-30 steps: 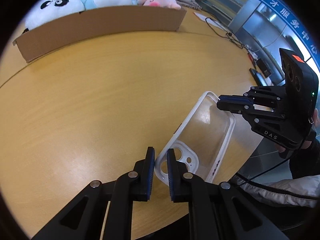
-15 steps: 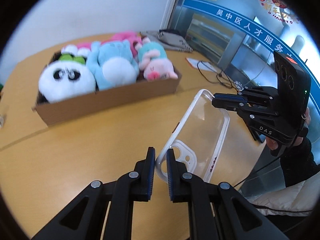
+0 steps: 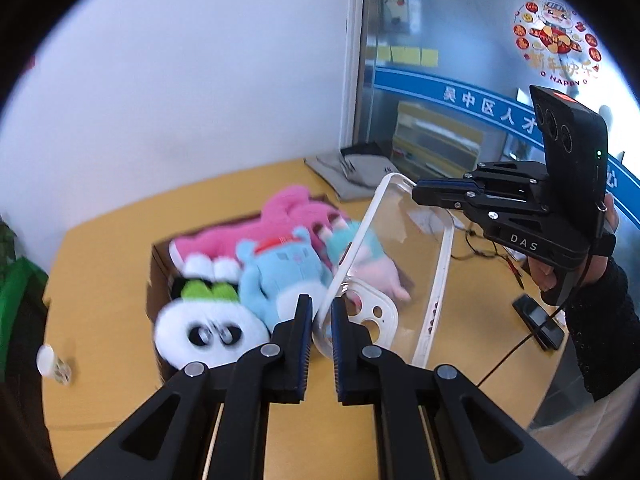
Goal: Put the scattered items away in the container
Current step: 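Lift the phone case with both grippers and carry it over the box, then lower the phone case onto the toys in the box and open both grippers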
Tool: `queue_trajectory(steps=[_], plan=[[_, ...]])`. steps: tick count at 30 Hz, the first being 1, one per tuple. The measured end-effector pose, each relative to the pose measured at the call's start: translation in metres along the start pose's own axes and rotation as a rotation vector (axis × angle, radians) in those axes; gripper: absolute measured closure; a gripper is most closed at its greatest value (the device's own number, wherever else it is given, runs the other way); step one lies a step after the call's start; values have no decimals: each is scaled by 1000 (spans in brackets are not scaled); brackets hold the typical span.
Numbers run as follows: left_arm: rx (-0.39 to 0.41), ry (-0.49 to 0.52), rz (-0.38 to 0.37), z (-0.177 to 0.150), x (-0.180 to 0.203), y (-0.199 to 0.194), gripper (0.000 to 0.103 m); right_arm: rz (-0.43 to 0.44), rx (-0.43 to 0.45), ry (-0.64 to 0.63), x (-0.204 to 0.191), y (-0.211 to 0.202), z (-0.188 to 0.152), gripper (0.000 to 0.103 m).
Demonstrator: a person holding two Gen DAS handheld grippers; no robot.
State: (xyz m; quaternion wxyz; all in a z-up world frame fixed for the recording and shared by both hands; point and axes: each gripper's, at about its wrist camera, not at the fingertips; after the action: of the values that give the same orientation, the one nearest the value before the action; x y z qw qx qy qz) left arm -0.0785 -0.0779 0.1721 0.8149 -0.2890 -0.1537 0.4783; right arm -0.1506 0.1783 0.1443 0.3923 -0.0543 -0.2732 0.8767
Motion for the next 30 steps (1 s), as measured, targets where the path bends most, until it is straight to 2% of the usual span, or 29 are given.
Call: queue_trajectory(steps=[4,7,10,13,20,25,30], plan=[[34,14,30,35,-20,12,95,-41,31,-43,13,13,39,97],[49,21,17,56,-39,31,95,-62,39,-52,28,31,61,97],[28,8,6,75,-59,60,95,-64,31,-33,47,55,74,97],[13,15,26,89,-72,93,95,-77,3,-19,66,87,79,97],[-74,-24,9,102,-102,184,94,-49,-54,122,127,173,65,97],[-163,-60,1,91,-114,244,94,-55,-123,187,157,230,37,97],[-227,-101,-3,75,-123,283,93,-45,-216,245,170,272,9,97]])
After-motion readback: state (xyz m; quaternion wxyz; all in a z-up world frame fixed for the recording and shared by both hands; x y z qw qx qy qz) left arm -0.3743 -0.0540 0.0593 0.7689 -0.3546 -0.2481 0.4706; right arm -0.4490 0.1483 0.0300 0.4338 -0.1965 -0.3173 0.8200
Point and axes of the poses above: each gripper's, at about its wrist camera, not at the fingertips, and y roughly the way its jaws point, x to its right, z to its top, and after that the axes turned 5 degrees about z, right-handed
